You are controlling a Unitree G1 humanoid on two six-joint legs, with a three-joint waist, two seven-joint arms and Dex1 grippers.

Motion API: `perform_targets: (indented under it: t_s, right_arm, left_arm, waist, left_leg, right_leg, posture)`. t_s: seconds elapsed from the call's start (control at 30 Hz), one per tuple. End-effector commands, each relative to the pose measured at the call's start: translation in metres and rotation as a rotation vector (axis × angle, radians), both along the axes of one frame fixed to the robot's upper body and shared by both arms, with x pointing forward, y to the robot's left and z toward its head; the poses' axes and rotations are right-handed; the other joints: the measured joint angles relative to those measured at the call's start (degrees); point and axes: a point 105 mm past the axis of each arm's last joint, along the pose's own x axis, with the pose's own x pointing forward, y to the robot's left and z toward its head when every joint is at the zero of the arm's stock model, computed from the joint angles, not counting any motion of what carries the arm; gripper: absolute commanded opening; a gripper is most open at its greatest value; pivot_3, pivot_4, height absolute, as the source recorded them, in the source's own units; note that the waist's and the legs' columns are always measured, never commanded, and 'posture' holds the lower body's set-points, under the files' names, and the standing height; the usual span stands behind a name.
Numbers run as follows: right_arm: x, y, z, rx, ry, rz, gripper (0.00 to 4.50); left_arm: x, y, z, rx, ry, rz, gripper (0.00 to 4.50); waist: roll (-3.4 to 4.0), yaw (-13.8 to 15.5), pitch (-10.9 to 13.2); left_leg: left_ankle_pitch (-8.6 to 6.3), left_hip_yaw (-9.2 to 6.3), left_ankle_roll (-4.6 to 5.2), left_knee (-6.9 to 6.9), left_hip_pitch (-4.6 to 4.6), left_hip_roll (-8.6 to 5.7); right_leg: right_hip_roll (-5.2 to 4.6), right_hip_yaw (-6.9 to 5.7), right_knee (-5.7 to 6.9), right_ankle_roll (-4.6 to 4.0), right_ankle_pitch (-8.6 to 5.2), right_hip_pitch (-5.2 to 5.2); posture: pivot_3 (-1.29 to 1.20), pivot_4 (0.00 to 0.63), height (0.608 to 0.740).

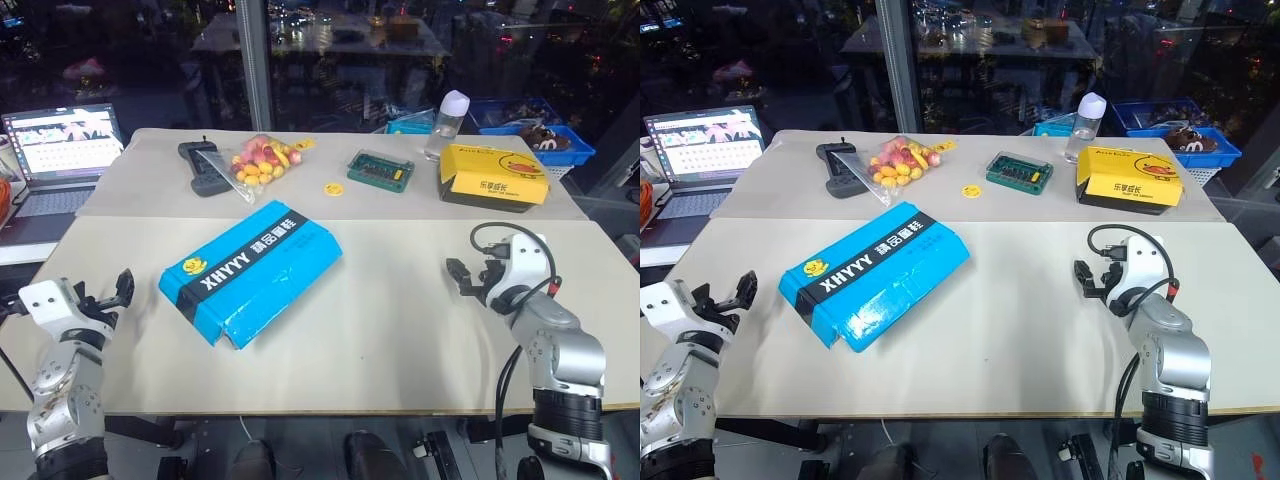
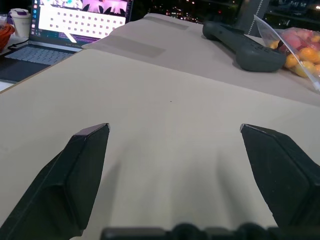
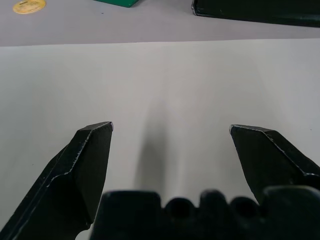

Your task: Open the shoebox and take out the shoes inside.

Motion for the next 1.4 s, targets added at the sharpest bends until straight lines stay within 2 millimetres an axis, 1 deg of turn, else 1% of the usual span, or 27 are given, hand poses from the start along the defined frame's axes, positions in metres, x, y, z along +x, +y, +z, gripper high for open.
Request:
perform_targets:
  t_s: [0.03,0.07,0.13,0.2,0.27,0.33,0.4,0.5,0.57,0.6,0.63,0.7,0.87,0.93,1.0,1.03,1.1,1.2,1.3,1.4]
  right_arm:
    - [0.001,0.0,0.021,-0.018,-0.073,0.04,4.44]
    - [-0.001,0.006,0.023,-0.039,-0.069,0.106,4.44]
    - [-0.012,0.024,0.025,-0.073,-0.048,0.285,4.44]
    - [-0.028,0.04,0.024,-0.086,-0.014,0.443,4.44]
    - [-0.042,0.049,0.022,-0.105,0.02,0.552,4.44]
    - [-0.054,0.062,0.02,-0.095,0.042,0.66,4.44]
    - [-0.061,0.07,0.019,-0.081,0.051,0.716,4.44]
    - [-0.062,0.077,0.015,-0.09,0.062,0.725,4.44]
    - [-0.061,0.081,0.011,-0.094,0.072,0.717,4.44]
    - [-0.06,0.083,0.009,-0.103,0.075,0.714,3.92]
    - [-0.06,0.085,0.007,-0.1,0.079,0.709,3.74]
    - [-0.062,0.089,0.004,-0.104,0.082,0.718,3.11]
    - [-0.064,0.098,0.006,-0.103,0.075,0.742,1.39]
    - [-0.062,0.108,0.006,-0.111,0.068,0.762,0.73]
    - [-0.057,0.124,0.005,-0.126,0.067,0.788,0.07]
    - [-0.054,0.132,0.004,-0.126,0.068,0.798,0.0]
    - [-0.05,0.149,0.004,-0.134,0.072,0.835,0.0]
    - [-0.046,0.167,0.005,-0.162,0.072,0.891,0.0]
    - [-0.033,0.174,0.003,-0.205,0.087,0.883,0.0]
    - [-0.021,0.184,0.007,-0.237,0.077,0.886,0.0]
  left_arm:
    - [0.008,-0.005,0.013,0.052,0.005,-0.134,4.5]
    - [0.011,-0.014,0.016,0.107,0.047,-0.265,4.5]
    - [0.003,-0.03,0.015,0.205,0.139,-0.52,4.5]
    - [-0.009,-0.034,0.009,0.337,0.251,-0.664,4.5]
    - [-0.018,-0.032,0.008,0.424,0.342,-0.761,4.5]
    - [-0.022,-0.033,0.018,0.454,0.361,-0.832,4.5]
    - [-0.022,-0.032,0.026,0.466,0.358,-0.86,4.5]
    - [-0.02,-0.03,0.033,0.47,0.348,-0.858,4.5]
    - [-0.018,-0.026,0.032,0.466,0.353,-0.844,4.5]
    - [-0.017,-0.024,0.032,0.462,0.351,-0.834,4.5]
    - [-0.016,-0.022,0.031,0.464,0.344,-0.824,4.24]
    - [-0.016,-0.021,0.03,0.459,0.341,-0.825,3.79]
    - [-0.016,-0.022,0.028,0.454,0.343,-0.837,1.86]
    - [-0.012,-0.019,0.025,0.464,0.353,-0.818,1.14]
    - [-0.002,-0.017,0.02,0.488,0.37,-0.783,0.41]
    - [0.005,-0.018,0.017,0.498,0.37,-0.767,0.08]
    - [0.018,-0.02,0.009,0.549,0.387,-0.731,0.08]
    - [0.033,-0.041,-0.011,0.641,0.407,-0.781,0.08]
    - [0.041,-0.072,-0.017,0.652,0.362,-0.889,0.08]
    - [0.034,-0.111,-0.013,0.663,0.296,-1.046,0.08]
  waist:
    - [0.0,0.03,0.0]
    - [0.0,0.01,0.01]
    - [0.0,-0.1,0.09]
    - [0.04,-0.12,0.1]
    - [0.05,-0.16,0.11]
    - [0.05,-0.08,0.12]
    - [0.03,-0.06,0.15]
    - [0.04,0.03,0.16]
    - [0.03,0.01,0.17]
    - [0.03,-0.08,0.17]
    - [0.03,-0.11,0.17]
    - [0.01,-0.06,0.19]
    - [0.01,0.07,0.2]
    - [0.0,0.05,0.2]
    - [0.0,-0.03,0.21]
    - [0.0,-0.02,0.21]
    - [0.0,0.05,0.21]
    - [0.0,0.11,0.21]
    - [-0.03,0.62,0.2]
    - [-0.02,1.06,0.21]
  left_leg:
    - [0.0,0.0,0.0,0.0,0.0,0.0]
    - [0.0,0.0,0.0,0.0,0.0,0.0]
    - [0.0,-0.03,0.0,-0.01,-0.06,0.02]
    - [0.0,0.01,0.0,-0.08,-0.01,0.02]
    - [-0.01,0.04,0.0,-0.17,-0.01,0.02]
    - [-0.01,0.05,0.0,-0.29,0.01,0.05]
    - [-0.01,0.02,0.0,-0.31,-0.02,0.09]
    - [-0.01,0.02,0.0,-0.3,0.01,0.09]
    - [-0.01,0.03,0.0,-0.21,-0.01,0.09]
    - [-0.01,0.04,0.0,-0.18,-0.01,0.09]
    - [-0.01,0.07,0.0,-0.17,0.0,0.09]
    - [-0.01,0.05,0.0,-0.17,-0.01,0.09]
    - [-0.01,0.05,0.0,-0.18,-0.06,0.09]
    - [-0.01,0.05,0.0,-0.18,-0.05,0.09]
    - [-0.01,0.03,0.0,-0.17,-0.01,0.1]
    - [-0.01,0.03,0.0,-0.16,0.01,0.09]
    - [-0.01,0.02,0.0,-0.12,0.02,0.1]
    - [0.01,0.02,0.02,-0.01,-0.01,0.09]
    - [0.02,0.03,0.03,0.13,-0.1,0.08]
    - [0.02,0.05,0.03,0.13,-0.13,0.08]
  right_leg:
    - [0.0,0.0,0.0,0.0,0.0,0.0]
    - [0.0,0.0,0.01,0.0,0.0,0.0]
    - [0.05,-0.02,0.04,-0.22,-0.13,-0.12]
    - [0.01,-0.01,0.02,-0.54,-0.33,-0.09]
    - [-0.03,0.0,0.01,-0.54,-0.43,-0.11]
    - [-0.03,-0.01,-0.02,-0.59,-0.5,-0.13]
    - [-0.01,-0.1,0.0,-0.6,-0.52,-0.18]
    - [-0.02,-0.11,0.02,-0.59,-0.51,-0.16]
    - [-0.03,-0.11,0.02,-0.56,-0.48,-0.15]
    - [-0.03,-0.1,0.02,-0.56,-0.47,-0.15]
    - [-0.05,-0.08,0.02,-0.55,-0.46,-0.14]
    - [-0.03,-0.1,0.03,-0.54,-0.46,-0.16]
    - [-0.04,-0.11,0.03,-0.54,-0.47,-0.17]
    - [-0.04,-0.11,0.03,-0.53,-0.47,-0.16]
    - [-0.01,-0.12,0.06,-0.53,-0.45,-0.16]
    - [-0.01,-0.12,0.11,-0.54,-0.42,-0.16]
    - [0.02,-0.11,0.12,-0.55,-0.34,-0.15]
    - [0.02,-0.11,0.11,-0.52,-0.15,-0.11]
    - [0.01,-0.1,0.08,-0.38,-0.1,-0.07]
    - [0.01,-0.1,0.1,-0.23,-0.04,-0.1]
  posture:
    - [0.0,0.15,0.726]
    - [0.0,0.15,0.726]
    - [0.0,0.15,0.726]
    - [0.0,0.15,0.726]
    - [0.0,0.15,0.726]
    - [0.0,0.15,0.726]
    - [0.0,0.15,0.726]
    - [0.0,0.15,0.726]
    - [0.0,0.15,0.726]
    - [0.0,0.15,0.726]
    - [0.0,0.15,0.726]
    - [0.0,0.15,0.726]
    - [0.0,0.15,0.726]
    - [0.0,0.15,0.726]
    - [0.0,0.15,0.726]
    - [0.0,0.15,0.726]
    - [0.0,0.15,0.726]
    - [0.0,0.15,0.726]
    - [0.0,0.15,0.726]
    - [0.0,0.15,0.726]
